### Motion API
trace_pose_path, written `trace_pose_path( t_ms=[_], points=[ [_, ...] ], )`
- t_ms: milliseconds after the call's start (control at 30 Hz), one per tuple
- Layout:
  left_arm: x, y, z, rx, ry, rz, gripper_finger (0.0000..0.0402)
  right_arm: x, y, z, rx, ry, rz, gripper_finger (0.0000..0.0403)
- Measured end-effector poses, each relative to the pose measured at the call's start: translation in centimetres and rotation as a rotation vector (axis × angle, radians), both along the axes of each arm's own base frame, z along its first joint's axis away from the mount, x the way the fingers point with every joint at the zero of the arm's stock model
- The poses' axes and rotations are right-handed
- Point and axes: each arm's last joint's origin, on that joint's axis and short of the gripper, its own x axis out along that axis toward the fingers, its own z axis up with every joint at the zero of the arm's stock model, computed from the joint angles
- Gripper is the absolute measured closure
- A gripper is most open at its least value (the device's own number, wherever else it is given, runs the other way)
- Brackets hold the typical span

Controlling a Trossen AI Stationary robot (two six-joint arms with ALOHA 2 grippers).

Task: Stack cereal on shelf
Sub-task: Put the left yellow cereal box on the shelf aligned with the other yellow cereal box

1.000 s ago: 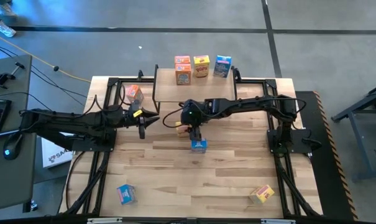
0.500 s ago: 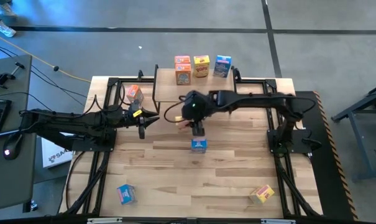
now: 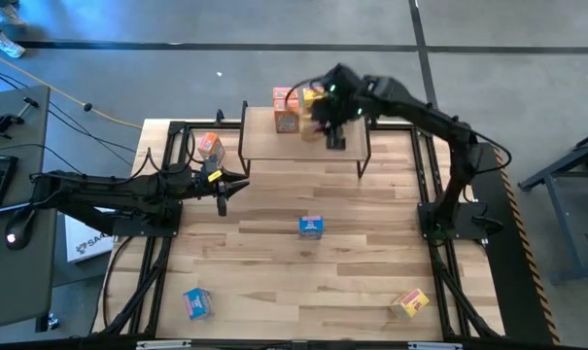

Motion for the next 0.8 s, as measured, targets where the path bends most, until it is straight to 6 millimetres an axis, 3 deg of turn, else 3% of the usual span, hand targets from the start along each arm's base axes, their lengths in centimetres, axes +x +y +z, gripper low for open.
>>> trace_pose_path(
  t_ms=[100, 233, 800],
  points=[
    [0.0, 0.0, 0.0, 0.0, 0.0, 0.0, 0.0319, -1.0, -2.4, -0.8, 0.021, 0.003, -0.033, 0.0243],
    [0.0, 0.0, 0.0, 0.0, 0.0, 0.0, 0.0319, -1.6, -3.9, -1.4, 0.047, -0.017, -0.047, 0.0243],
    [0.0, 0.0, 0.0, -0.019, -0.009, -0.007, 0.0319, -0.6, -5.3, -3.2, 0.048, 0.006, -0.071, 0.0242]
  ],
)
